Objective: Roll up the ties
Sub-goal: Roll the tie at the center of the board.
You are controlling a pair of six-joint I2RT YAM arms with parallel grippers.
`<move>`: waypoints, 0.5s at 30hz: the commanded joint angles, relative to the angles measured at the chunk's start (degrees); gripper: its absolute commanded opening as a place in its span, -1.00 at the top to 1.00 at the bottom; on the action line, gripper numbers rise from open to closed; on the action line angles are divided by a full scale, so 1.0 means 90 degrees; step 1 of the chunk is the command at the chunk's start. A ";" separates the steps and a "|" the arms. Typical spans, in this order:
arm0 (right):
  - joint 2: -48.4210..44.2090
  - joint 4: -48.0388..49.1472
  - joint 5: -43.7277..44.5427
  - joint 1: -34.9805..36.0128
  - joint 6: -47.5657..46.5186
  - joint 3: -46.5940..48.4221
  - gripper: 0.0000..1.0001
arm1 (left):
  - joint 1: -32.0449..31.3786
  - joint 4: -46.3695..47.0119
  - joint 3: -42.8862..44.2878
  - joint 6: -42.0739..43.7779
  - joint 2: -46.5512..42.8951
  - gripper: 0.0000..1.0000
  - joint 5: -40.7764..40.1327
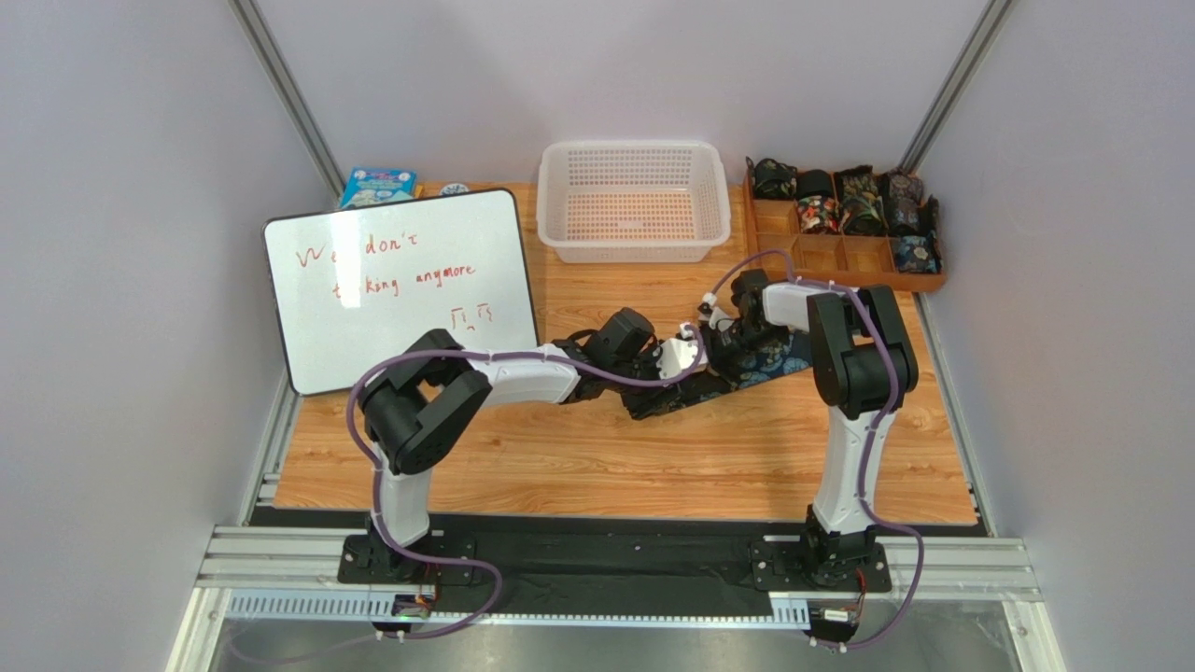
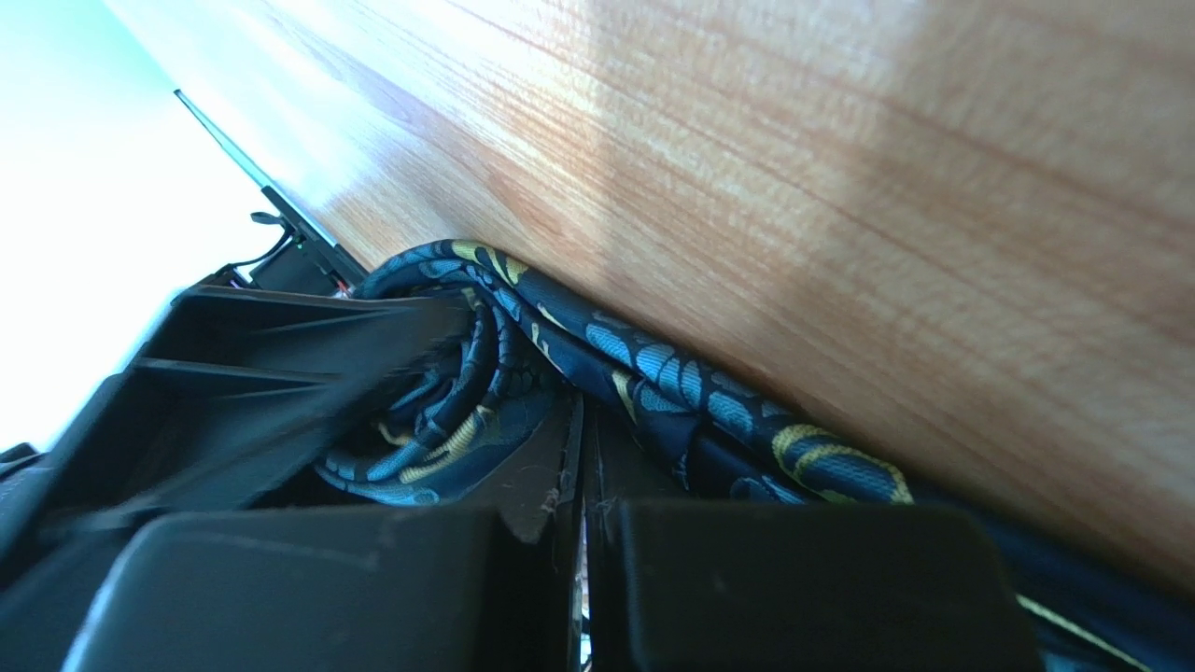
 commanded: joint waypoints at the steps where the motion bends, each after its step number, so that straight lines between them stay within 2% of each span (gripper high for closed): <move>1: 0.0186 0.0105 0.0123 -0.0032 -0.0120 0.0110 1.00 | -0.0085 -0.0091 0.0331 0.0261 0.0241 0.19 -0.0266; 4: -0.0048 -0.0314 -0.0278 -0.0061 -0.0519 0.0305 1.00 | -0.0085 -0.0735 0.0323 0.0446 0.0232 0.56 -0.0237; 5: -0.0213 -0.0451 -0.0338 -0.0090 -0.0618 0.0383 0.97 | -0.0066 -0.0844 0.0274 0.0553 0.0193 0.62 -0.0198; 6: -0.0312 -0.0694 -0.0387 -0.0129 -0.0706 0.0500 0.87 | -0.0056 -0.0952 0.0215 0.0612 0.0125 0.67 -0.0082; 7: -0.0400 -0.0812 -0.0426 -0.0217 -0.0881 0.0569 0.63 | -0.0046 -0.1233 0.0166 0.0680 0.0076 0.75 -0.0003; 10: -0.0654 -0.1252 -0.0427 -0.0334 -0.1106 0.0841 0.23 | 0.0032 -0.1712 0.0137 0.1003 -0.0022 0.83 0.0212; 12: -0.0693 -0.1428 -0.0504 -0.0344 -0.1205 0.0911 0.11 | 0.0110 -0.1909 0.0166 0.1188 -0.0052 0.85 0.0378; 13: -0.0693 -0.1429 -0.0611 -0.0325 -0.1186 0.0892 -0.09 | 0.0120 -0.2180 0.0272 0.1237 -0.0032 0.85 0.0417; 15: -0.0664 -0.1254 -0.0690 -0.0257 -0.0991 0.0833 -0.18 | 0.0130 -0.2426 0.0419 0.1403 0.0046 0.86 0.0515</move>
